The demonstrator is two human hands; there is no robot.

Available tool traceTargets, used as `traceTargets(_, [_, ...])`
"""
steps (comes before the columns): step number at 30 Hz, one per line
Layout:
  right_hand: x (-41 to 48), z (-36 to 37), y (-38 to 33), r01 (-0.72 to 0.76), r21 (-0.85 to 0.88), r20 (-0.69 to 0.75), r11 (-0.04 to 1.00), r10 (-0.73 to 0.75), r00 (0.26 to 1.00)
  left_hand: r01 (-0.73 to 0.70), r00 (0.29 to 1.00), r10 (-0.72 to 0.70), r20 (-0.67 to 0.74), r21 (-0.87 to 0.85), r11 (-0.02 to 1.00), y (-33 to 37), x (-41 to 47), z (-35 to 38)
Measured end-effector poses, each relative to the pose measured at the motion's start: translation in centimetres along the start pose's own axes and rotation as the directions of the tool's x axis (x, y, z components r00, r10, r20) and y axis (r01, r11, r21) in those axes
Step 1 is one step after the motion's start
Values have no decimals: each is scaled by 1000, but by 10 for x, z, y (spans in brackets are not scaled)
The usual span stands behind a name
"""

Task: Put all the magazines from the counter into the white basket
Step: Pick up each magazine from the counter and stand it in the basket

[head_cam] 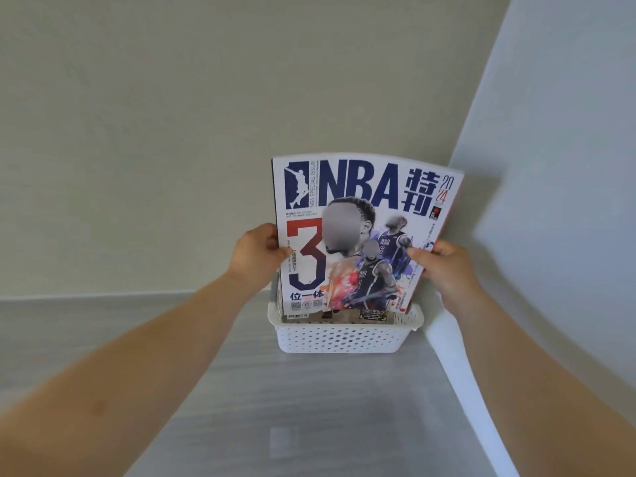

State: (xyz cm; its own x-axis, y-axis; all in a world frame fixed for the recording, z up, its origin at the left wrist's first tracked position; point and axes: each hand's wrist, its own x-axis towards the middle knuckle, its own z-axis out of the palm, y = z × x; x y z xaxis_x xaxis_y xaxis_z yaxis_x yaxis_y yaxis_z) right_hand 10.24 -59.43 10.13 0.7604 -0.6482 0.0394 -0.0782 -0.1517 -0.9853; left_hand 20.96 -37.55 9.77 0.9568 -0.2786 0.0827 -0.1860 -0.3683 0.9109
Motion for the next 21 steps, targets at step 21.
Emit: traceTargets(21, [28,23,63,-66,-46,-104,997,61,993,92,984,-59,-165,201,975,-47,24,25])
